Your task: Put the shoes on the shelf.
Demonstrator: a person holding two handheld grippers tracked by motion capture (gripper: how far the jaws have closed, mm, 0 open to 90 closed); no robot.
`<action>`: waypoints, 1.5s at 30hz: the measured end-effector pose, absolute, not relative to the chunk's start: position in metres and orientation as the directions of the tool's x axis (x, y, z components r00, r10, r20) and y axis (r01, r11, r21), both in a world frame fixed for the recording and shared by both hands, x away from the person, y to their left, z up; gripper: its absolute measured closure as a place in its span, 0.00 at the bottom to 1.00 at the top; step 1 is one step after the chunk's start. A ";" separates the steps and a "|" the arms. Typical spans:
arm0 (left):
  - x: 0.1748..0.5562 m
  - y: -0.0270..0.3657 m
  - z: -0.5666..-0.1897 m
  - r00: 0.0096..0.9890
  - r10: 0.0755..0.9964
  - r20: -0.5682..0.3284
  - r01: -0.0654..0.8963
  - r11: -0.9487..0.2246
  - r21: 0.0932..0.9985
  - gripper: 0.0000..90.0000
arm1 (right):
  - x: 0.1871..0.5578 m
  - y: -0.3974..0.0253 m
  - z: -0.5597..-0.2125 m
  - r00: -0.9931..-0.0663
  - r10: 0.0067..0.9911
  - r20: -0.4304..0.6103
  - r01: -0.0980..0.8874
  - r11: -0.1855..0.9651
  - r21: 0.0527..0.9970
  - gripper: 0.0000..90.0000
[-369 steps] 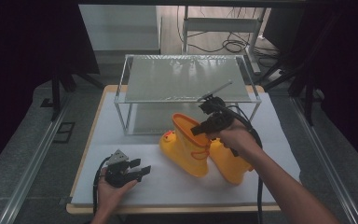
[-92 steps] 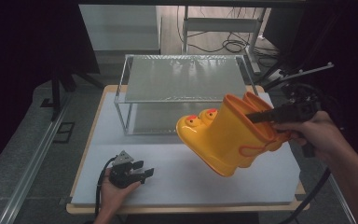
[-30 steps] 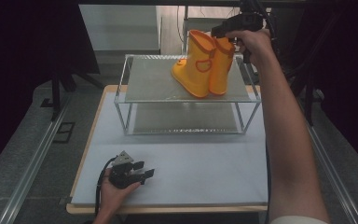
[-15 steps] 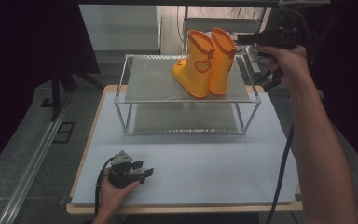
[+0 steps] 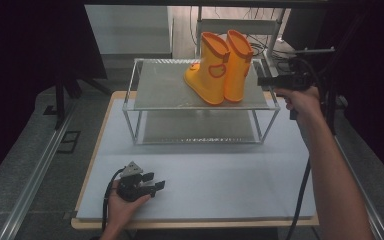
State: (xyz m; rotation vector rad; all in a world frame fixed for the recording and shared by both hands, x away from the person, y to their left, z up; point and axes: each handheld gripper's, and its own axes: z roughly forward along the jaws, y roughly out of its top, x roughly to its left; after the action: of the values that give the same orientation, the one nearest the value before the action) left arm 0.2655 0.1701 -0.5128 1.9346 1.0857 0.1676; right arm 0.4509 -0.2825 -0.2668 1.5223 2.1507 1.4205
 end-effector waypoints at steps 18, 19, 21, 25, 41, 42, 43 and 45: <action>0.265 0.171 -0.513 0.608 0.743 -0.280 0.622 -0.226 0.750 0.45 | 0.481 -0.265 -0.331 -0.412 0.833 0.369 0.677 0.008 0.736 0.99; 0.265 0.172 -0.513 0.608 0.743 -0.280 0.622 -0.227 0.750 0.45 | 0.482 -0.264 -0.331 -0.412 0.834 0.366 0.677 0.011 0.736 0.99; 0.265 0.172 -0.513 0.608 0.743 -0.280 0.622 -0.227 0.750 0.45 | 0.483 -0.261 -0.333 -0.413 0.836 0.361 0.676 0.016 0.737 0.99; 0.265 0.172 -0.513 0.607 0.744 -0.279 0.621 -0.226 0.750 0.45 | 0.485 -0.258 -0.337 -0.414 0.836 0.361 0.682 0.022 0.731 0.99; 0.265 0.168 -0.514 0.613 0.739 -0.278 0.624 -0.238 0.744 0.45 | 0.479 -0.249 -0.339 -0.428 0.803 0.414 0.688 -0.007 0.726 1.00; 0.265 0.168 -0.515 0.615 0.738 -0.278 0.624 -0.240 0.744 0.45 | 0.478 -0.248 -0.339 -0.429 0.804 0.412 0.687 -0.006 0.726 1.00; 0.266 0.168 -0.515 0.615 0.738 -0.278 0.624 -0.240 0.744 0.45 | 0.478 -0.248 -0.339 -0.427 0.804 0.414 0.687 -0.009 0.726 1.00; 0.266 0.168 -0.515 0.615 0.738 -0.278 0.624 -0.240 0.744 0.45 | 0.477 -0.249 -0.340 -0.424 0.799 0.426 0.688 -0.021 0.725 1.00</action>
State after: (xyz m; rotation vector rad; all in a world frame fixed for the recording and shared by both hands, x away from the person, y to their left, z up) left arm 0.2656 0.1676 -0.5147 1.9504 1.0787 0.1616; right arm 0.4775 -0.2485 -0.3403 1.6161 2.1118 1.4405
